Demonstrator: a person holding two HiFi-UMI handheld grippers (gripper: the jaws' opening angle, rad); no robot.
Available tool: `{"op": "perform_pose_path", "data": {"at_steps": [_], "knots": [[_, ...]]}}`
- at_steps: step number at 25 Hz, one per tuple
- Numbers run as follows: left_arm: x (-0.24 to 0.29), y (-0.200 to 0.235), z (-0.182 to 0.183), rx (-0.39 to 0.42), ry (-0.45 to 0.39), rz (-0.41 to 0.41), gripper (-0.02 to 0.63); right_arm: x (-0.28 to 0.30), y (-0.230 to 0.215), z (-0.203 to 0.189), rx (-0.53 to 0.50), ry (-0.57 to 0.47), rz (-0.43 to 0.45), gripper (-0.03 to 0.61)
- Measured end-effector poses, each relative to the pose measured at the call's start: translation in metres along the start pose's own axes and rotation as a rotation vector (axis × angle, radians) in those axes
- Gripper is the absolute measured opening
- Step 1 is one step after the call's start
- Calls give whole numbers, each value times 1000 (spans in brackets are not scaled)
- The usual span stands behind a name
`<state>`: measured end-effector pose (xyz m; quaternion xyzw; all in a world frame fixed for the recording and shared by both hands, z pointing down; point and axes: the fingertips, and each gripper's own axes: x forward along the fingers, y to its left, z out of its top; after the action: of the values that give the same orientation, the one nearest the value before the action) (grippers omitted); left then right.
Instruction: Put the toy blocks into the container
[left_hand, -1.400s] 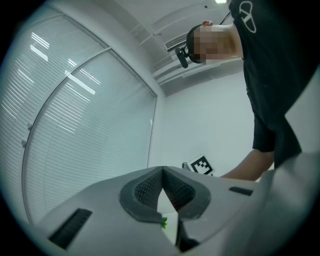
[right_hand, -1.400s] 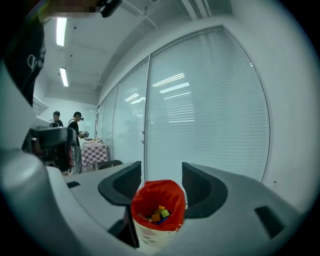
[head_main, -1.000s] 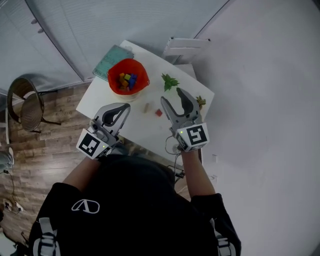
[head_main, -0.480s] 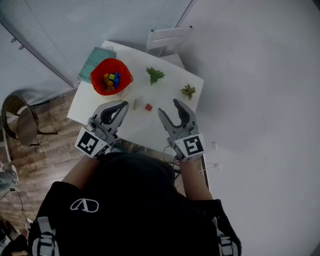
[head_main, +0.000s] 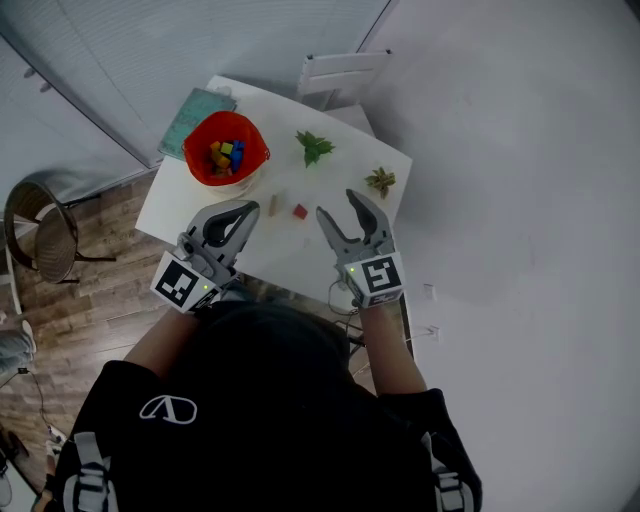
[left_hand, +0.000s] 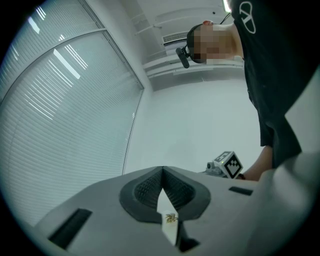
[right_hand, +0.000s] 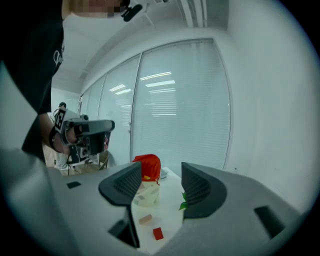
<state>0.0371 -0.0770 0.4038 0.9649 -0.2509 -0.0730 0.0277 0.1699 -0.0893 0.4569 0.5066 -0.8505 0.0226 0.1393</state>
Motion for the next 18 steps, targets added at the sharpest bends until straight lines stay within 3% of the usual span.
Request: {"op": "perform_pose_path", "data": {"at_steps": [9,18], "knots": [[-13,7,-5,-3,16,46,5,57,-2,-89,12,216,96,256],[-29,16,-9,-1,26,103,5,98,20,-216,-27,579,272,256]]}}
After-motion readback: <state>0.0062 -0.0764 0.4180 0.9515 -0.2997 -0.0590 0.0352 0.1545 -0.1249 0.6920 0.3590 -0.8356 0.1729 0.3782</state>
